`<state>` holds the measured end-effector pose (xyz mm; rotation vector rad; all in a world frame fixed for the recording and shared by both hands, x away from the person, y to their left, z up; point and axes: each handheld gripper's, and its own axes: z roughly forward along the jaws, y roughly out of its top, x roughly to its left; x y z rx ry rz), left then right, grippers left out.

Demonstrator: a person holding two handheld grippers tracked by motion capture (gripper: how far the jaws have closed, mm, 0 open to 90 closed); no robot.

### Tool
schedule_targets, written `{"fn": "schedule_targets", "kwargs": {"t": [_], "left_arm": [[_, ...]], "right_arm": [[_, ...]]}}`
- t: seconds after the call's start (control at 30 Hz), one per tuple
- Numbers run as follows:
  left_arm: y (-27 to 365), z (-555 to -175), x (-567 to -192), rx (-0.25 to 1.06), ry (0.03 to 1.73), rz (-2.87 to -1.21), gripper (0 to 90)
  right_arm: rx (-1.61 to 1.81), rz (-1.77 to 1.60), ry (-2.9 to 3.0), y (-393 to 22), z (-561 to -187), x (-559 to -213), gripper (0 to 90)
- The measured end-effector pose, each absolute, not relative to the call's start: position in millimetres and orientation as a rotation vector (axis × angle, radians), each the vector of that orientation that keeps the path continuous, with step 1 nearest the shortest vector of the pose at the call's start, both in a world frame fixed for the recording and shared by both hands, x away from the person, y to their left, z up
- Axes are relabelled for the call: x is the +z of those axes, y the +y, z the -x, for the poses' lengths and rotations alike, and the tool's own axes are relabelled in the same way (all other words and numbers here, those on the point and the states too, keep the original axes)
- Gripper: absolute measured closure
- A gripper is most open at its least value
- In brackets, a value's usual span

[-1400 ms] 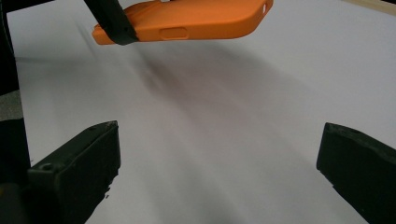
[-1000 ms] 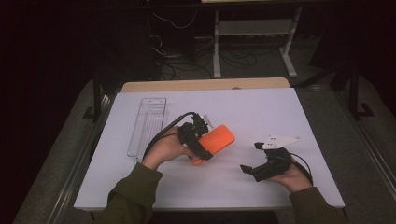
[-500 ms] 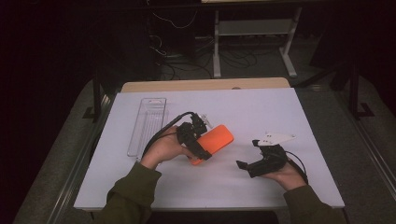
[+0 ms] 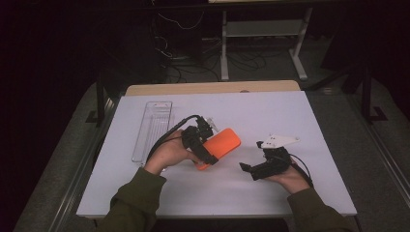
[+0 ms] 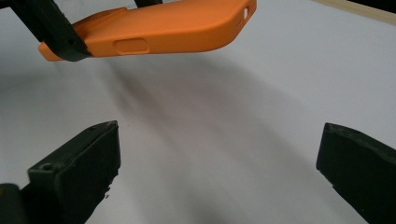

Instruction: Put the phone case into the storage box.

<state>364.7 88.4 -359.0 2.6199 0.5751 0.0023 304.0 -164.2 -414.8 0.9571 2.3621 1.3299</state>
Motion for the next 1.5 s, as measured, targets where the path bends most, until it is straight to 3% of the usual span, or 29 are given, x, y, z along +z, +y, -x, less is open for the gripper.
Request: {"fn": "schedule_targets", "kwargs": {"t": [1.5], "left_arm": [[88.9, -366.8, -359.2, 0.001, 0.598, -2.612, 15.4]], "right_arm": [[1.269, -0.923, 2.306, -137.7, -332.4, -430.1, 0.0]]}}
